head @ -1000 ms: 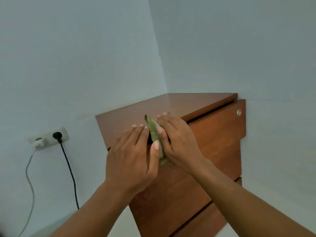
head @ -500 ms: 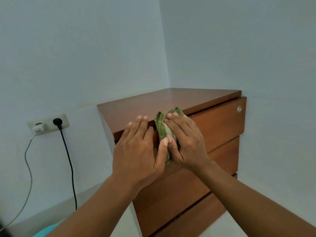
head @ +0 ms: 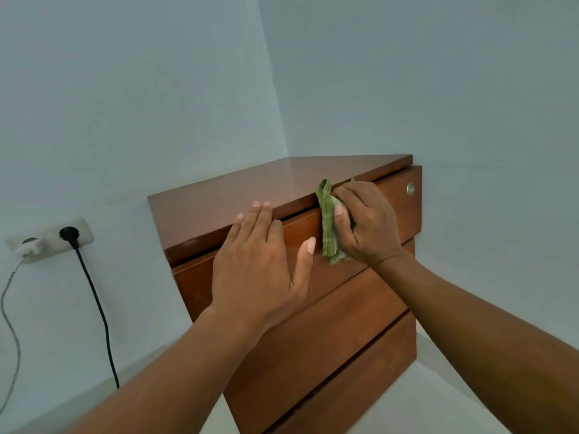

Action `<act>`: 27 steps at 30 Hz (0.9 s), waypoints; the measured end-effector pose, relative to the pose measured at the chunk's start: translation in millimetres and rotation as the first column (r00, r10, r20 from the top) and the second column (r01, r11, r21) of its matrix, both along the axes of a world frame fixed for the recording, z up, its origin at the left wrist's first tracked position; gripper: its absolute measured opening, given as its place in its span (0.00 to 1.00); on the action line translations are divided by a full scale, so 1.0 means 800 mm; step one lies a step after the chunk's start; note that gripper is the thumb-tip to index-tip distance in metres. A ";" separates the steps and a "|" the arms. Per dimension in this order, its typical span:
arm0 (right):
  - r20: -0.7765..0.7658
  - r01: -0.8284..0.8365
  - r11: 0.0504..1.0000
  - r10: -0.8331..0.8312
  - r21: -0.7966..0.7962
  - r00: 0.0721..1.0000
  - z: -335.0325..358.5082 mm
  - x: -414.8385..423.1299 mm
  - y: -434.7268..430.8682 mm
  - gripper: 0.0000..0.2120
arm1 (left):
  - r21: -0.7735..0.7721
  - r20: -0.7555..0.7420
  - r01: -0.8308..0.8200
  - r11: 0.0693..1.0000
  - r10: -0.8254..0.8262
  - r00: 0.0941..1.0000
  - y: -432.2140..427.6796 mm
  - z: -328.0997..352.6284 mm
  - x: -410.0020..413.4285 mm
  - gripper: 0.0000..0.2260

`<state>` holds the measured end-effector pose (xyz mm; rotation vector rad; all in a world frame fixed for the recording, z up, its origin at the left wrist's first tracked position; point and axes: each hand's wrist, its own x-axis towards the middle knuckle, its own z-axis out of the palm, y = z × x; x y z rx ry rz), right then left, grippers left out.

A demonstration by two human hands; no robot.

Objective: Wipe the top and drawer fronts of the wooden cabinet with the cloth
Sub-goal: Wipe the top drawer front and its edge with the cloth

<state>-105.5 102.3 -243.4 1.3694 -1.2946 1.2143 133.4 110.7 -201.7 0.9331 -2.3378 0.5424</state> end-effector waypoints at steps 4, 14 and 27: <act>0.042 0.050 0.999 -0.050 -0.003 0.998 0.000 -0.044 0.002 0.15 | -0.011 0.019 0.016 1.000 -0.016 1.000 0.000 0.004 -0.022 0.38; 0.252 0.126 0.986 -0.149 0.105 0.956 0.002 -0.146 0.005 0.15 | -0.031 0.113 0.088 0.996 -0.083 0.990 -0.003 0.015 -0.101 0.40; 0.534 0.063 0.993 -0.104 0.095 0.839 0.010 -0.167 -0.001 0.13 | -0.129 0.223 0.108 0.986 -0.077 0.972 -0.019 0.008 -0.092 0.38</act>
